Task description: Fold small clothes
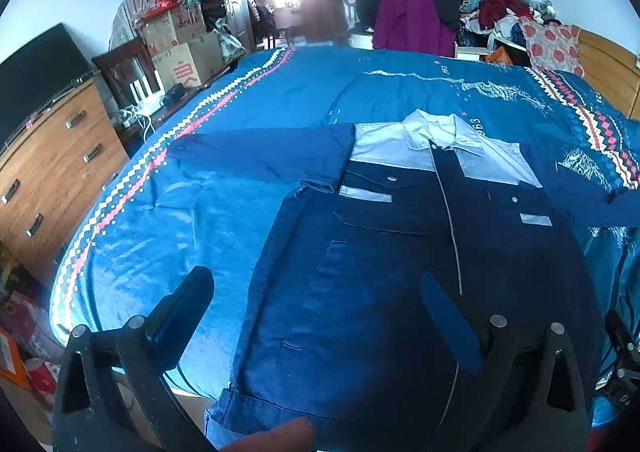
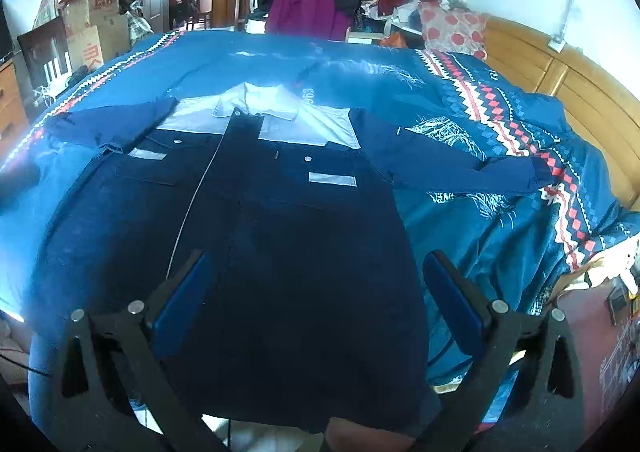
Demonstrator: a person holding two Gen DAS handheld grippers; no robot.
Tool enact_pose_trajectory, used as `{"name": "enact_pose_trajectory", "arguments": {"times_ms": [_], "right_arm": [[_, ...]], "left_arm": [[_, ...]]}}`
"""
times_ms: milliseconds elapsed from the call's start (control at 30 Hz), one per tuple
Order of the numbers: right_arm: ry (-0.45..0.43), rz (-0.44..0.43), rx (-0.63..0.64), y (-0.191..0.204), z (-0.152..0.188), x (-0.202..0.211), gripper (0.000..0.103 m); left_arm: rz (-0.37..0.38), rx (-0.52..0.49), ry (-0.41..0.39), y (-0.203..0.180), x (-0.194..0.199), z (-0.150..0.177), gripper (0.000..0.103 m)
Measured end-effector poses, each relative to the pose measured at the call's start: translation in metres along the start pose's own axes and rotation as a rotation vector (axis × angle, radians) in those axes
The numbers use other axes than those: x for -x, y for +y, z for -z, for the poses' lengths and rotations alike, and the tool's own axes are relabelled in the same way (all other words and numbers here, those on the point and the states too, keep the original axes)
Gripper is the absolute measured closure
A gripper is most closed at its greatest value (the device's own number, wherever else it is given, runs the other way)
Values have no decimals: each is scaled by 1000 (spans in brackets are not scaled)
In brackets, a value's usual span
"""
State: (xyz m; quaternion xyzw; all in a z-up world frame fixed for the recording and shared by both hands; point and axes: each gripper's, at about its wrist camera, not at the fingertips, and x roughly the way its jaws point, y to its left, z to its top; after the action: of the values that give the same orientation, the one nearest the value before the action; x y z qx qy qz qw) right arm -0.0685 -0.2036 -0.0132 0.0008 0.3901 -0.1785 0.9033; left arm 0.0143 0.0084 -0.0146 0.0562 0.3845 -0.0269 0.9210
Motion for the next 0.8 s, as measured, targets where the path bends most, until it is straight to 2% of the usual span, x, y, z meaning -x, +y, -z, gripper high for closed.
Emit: {"name": "enact_pose_trajectory", "arguments": {"times_ms": [67,133,200,300,367,400,467,500,567,667,800], "right_arm": [[-43,9,5,-9,-12,11,1],[-131,38,14,-20,-32,33,1],[-295,70,22,-35,-60,74,0],[-568,105,41,-49,-80,120,0],[-636,88,53,-58,-75,118,0],[-596,77,48,-62,-72,107,0],[-397,64,54,-65,-62,65,0],[-326,67,72,-64,-54,46,0],[-210,107,108,-58,-29,9,0],[-82,98,127,-53,0,-25,0],[-4,88,158,-51,16,-39,0]], "left_arm": [[-8,27,-44,15,3,-9,0],[-29,67,-129,36,14,-29,0],[-49,118,-245,61,34,-54,0],[-90,190,-389,99,62,-85,0],[-120,221,-457,121,75,-99,0],[-143,247,-494,137,79,-104,0],[-153,289,-506,164,75,-108,0],[-151,315,-489,180,67,-109,0],[-164,372,-395,217,35,-109,0],[-189,426,-271,258,-14,-103,0],[-189,517,-98,304,-98,-89,0]]}}
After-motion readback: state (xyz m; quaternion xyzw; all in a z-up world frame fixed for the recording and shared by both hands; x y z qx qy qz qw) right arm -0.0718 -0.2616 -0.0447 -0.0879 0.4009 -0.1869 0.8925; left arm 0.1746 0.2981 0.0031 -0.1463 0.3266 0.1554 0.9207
